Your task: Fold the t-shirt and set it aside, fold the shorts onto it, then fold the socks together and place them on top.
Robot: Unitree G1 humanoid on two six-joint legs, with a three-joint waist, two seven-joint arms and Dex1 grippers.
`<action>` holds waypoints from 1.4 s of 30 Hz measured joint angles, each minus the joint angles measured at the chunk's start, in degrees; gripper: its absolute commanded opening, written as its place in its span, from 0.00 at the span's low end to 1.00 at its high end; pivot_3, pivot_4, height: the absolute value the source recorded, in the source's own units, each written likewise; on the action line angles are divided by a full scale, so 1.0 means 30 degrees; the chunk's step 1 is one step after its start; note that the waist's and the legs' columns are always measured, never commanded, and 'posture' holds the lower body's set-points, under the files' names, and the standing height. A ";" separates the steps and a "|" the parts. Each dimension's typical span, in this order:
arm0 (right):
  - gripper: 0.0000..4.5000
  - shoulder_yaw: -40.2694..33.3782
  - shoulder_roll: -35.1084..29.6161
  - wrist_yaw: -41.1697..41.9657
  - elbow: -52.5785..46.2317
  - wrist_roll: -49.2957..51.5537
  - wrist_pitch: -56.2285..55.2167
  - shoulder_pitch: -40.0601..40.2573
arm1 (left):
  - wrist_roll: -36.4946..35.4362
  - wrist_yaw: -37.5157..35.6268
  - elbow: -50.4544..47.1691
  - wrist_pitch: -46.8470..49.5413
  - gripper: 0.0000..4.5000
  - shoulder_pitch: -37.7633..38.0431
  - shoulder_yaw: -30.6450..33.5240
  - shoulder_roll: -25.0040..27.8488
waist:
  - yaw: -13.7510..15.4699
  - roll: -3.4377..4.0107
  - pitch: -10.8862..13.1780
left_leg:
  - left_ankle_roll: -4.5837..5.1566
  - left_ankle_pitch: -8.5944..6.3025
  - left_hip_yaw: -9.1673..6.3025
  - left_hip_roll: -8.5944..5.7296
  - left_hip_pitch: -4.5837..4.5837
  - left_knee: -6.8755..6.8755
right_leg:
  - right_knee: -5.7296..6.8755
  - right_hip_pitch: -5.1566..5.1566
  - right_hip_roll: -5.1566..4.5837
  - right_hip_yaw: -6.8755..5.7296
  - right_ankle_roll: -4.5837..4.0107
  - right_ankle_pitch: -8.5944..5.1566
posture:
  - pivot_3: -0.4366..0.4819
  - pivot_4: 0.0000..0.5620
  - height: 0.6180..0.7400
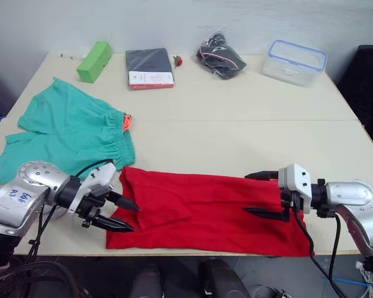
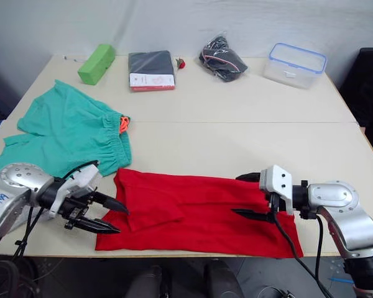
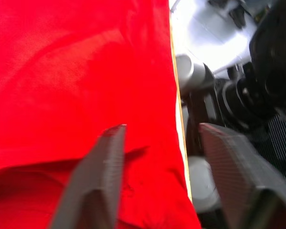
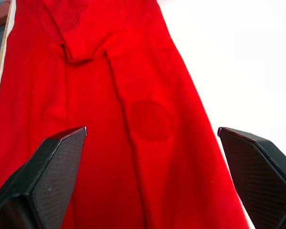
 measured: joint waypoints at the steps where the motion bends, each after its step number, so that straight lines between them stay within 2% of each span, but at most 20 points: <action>1: 1.00 0.0078 0.0049 -0.0046 -0.0111 0.0027 0.0170 -0.0147 | -0.0138 0.0579 -0.0014 0.0263 0.89 -0.0274 0.0350 -0.0271 | 0.0007 0.0000 0.0000 | 0.0001 0.0000 0.0000 -0.0001 0.0001 0.0003 | 0.0001 0.0001 0.0000 0.0000 0.0001 0.0000 | 0.48 0.27 1.00; 3: 0.92 0.0499 0.0418 -0.0200 -0.0165 0.0026 0.0595 -0.0847 | -0.0410 0.1614 -0.0028 0.0798 0.84 -0.1147 0.0684 -0.0875 | -0.0001 -0.0003 0.0000 | 0.0001 0.0000 -0.0001 0.0000 0.0000 0.0009 | 0.0002 0.0004 0.0004 0.0000 0.0001 0.0001 | 0.48 0.27 1.00; 5: 0.79 0.1227 0.1067 -0.0516 -0.0163 -0.0036 0.1021 -0.1677 | -0.0320 0.2650 -0.0155 0.0921 0.74 -0.2043 0.0637 -0.1501 | -0.0008 -0.0002 0.0000 | -0.0001 0.0000 -0.0001 -0.0001 0.0003 0.0008 | 0.0007 0.0001 0.0007 0.0000 0.0002 0.0001 | 0.48 0.27 1.00; 14: 0.05 0.4488 0.3621 -0.2396 0.1907 -0.3166 0.0889 -0.4417 | 0.3639 0.6851 0.0742 -0.0459 0.06 -0.3659 -0.2844 -0.4807 | -0.0086 -0.0002 0.0000 | -0.0014 0.0003 0.0015 0.0005 -0.0030 0.0018 | 0.0045 -0.0071 0.0011 0.0011 0.0001 0.0001 | 0.48 0.27 1.00; 15: 0.00 0.4722 0.3999 -0.2759 0.2182 -0.3598 0.0875 -0.4592 | 0.3949 0.7161 0.0918 -0.0612 0.01 -0.3674 -0.2981 -0.5011 | -0.0107 -0.0001 -0.0001 | -0.0016 0.0004 0.0021 0.0005 -0.0030 0.0016 | 0.0056 -0.0080 0.0010 0.0018 0.0001 0.0001 | 0.48 0.27 1.00; 22: 0.00 0.5840 0.5237 -0.5231 0.2500 -0.5633 0.0855 -0.3833 | 0.6122 0.9831 0.1024 -0.1094 0.01 -0.1984 -0.3758 -0.6087 | -0.0096 -0.0002 -0.0001 | -0.0018 0.0005 0.0019 0.0005 -0.0032 0.0028 | 0.0086 -0.0088 -0.0004 0.0017 0.0001 0.0001 | 0.48 0.27 1.00; 29: 0.00 0.4383 0.5393 -0.7884 0.1408 -0.6058 0.1876 -0.2199 | 0.6301 1.0858 0.0379 -0.1765 0.01 -0.0785 -0.3539 -0.6275 | -0.0025 -0.0040 -0.0053 | -0.0023 0.0002 0.0009 0.0002 0.0062 0.0024 | 0.0060 0.0036 -0.0007 0.0006 0.0001 0.0001 | 0.48 0.27 1.00; 36: 0.00 -0.1652 0.1104 -0.7183 0.1225 -0.4601 0.3024 0.1615 | 0.5820 1.1127 -0.0028 -0.1432 0.01 0.0057 -0.2776 -0.6544 | 0.0281 -0.0011 -0.0070 | -0.0011 -0.0006 0.0022 -0.0011 0.0065 -0.0012 | -0.0002 0.0053 0.0004 0.0018 0.0001 0.0001 | 0.48 0.27 1.00; 42: 0.00 -0.3488 -0.0265 -0.6898 0.4040 -0.4780 0.1256 0.2442 | 0.5812 1.1004 0.0415 -0.1778 0.01 0.0013 -0.2628 -0.6549 | 0.0166 -0.0006 -0.0073 | -0.0023 0.0000 0.0082 -0.0008 0.0178 -0.0077 | -0.0028 0.0125 0.0029 0.0074 0.0002 0.0001 | 0.48 0.27 1.00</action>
